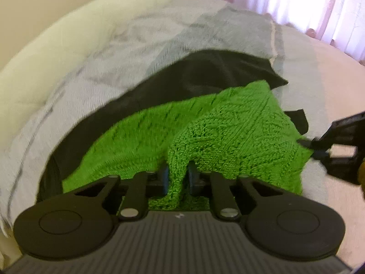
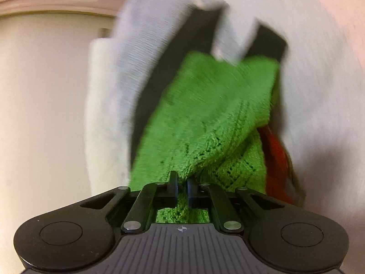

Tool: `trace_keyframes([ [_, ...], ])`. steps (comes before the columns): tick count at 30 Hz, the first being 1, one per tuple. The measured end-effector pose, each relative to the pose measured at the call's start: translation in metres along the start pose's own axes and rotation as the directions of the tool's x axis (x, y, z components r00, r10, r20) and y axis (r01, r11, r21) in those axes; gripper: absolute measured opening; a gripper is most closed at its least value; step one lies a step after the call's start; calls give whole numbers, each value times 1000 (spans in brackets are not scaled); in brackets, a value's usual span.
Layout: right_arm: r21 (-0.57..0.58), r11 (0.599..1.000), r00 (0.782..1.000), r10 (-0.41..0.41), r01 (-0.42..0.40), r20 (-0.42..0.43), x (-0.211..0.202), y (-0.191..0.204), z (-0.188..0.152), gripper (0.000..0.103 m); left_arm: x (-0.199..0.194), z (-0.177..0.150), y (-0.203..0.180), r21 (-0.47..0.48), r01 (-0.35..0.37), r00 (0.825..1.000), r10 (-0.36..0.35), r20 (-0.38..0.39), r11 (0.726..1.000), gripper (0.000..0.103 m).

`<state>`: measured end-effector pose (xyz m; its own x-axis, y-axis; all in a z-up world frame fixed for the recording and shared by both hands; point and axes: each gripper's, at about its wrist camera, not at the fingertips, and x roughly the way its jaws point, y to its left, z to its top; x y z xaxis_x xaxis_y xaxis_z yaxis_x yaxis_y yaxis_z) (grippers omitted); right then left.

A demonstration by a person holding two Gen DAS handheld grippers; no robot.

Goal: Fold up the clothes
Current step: 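Grasp the green knitted vest with both grippers from the pile, then lift the green vest with both grippers and drop it on the open blanket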

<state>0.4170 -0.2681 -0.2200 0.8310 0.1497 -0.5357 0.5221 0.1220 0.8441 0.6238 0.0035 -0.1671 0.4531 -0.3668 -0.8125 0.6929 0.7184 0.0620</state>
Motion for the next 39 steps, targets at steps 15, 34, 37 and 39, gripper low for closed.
trace_keyframes([
  [15,-387,917,881,259,-95,397,-287,55,12,4,-172,13,-155,218,261,892,-321,318,940,10],
  [34,-433,740,805,-244,515,540,-557,-93,-64,89,-268,-117,-510,415,637,725,-687,-38,650,19],
  [37,-368,715,775,-388,595,499,-578,-152,-77,89,-254,-149,-540,399,573,805,-583,-111,716,19],
  [39,-341,671,740,-490,658,461,-584,-188,-89,89,-244,-168,-550,383,517,852,-501,-149,765,19],
])
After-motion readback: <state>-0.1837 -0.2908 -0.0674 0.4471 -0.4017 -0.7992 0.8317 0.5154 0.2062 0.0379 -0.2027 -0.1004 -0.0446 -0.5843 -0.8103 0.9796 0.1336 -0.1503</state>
